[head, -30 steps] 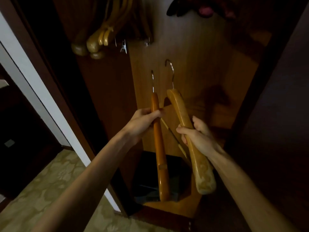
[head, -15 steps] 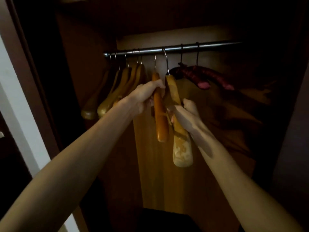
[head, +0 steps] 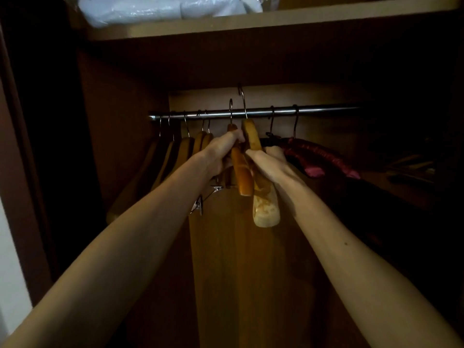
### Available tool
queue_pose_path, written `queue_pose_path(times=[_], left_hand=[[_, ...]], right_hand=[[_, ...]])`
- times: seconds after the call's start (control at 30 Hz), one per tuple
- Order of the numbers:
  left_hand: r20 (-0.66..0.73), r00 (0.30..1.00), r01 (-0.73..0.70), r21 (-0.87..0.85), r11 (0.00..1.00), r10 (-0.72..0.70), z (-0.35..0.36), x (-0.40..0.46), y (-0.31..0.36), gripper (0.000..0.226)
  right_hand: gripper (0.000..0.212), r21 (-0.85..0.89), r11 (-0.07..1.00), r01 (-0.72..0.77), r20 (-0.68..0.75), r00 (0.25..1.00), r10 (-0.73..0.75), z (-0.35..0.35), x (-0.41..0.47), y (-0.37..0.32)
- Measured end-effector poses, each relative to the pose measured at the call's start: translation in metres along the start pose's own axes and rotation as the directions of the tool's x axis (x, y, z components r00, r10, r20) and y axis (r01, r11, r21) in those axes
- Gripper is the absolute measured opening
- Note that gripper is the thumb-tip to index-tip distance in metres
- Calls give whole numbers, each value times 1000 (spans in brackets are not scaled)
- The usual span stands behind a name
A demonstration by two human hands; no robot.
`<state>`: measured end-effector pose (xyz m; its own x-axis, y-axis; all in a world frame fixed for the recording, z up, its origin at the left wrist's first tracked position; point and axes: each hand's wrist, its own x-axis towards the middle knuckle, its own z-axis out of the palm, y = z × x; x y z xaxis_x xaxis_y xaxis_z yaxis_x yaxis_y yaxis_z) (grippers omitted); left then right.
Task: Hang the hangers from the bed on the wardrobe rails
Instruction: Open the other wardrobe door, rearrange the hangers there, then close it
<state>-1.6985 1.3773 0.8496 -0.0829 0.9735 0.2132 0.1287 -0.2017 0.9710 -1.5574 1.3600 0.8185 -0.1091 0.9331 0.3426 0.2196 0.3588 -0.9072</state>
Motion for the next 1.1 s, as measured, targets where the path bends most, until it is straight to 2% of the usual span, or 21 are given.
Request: queue_pose_path(times=[0.03,0.13,0.2,0.33,0.47,0.57,0.63,0.77,0.87,0.93,1.0,1.1], left_hand=[[8,1000,6,13,1000,-6,0,2,0,25],[27,1000,3,29,1000,-4,-1,11,-2,21],[31,1000,3,35,999,-5,-1,15,-2,20],[57,998,16,32,999,-18,1,20,-2,24],[77,996,46,-28,999,-44,6,25,-10,34],[43,998,42,-22,999,-41,11,25,-21,23],[2,999,40,16,999,-40,13,26,-28,24],[-139,989,66,168,984,-43,15,26,-29,34],[-256,966,54,302,952,27,13,23,-26,43],[-274,960,47,373,927,61,14,16,-21,38],[-274,957,32,434,900,98,15,8,-19,21],[-255,958,11,497,868,134,13,-1,-18,22]], right_hand=[[56,-10,1000,-19,-6,1000,19,1,4,2],[33,-8,999,-43,-15,999,43,2,9,8],[26,10,999,-47,-10,999,47,2,14,13],[20,112,991,-76,57,996,70,5,17,17],[18,146,984,-100,35,995,96,6,18,23],[14,167,975,-148,35,989,144,8,17,30],[11,168,974,-149,34,989,146,10,17,36],[30,104,980,-169,32,985,167,8,14,36],[41,65,980,-189,44,982,186,5,8,34],[48,70,981,-182,56,982,179,3,4,33],[58,53,985,-162,68,985,159,0,-1,33],[70,9,990,-140,100,985,138,-7,-10,31]])
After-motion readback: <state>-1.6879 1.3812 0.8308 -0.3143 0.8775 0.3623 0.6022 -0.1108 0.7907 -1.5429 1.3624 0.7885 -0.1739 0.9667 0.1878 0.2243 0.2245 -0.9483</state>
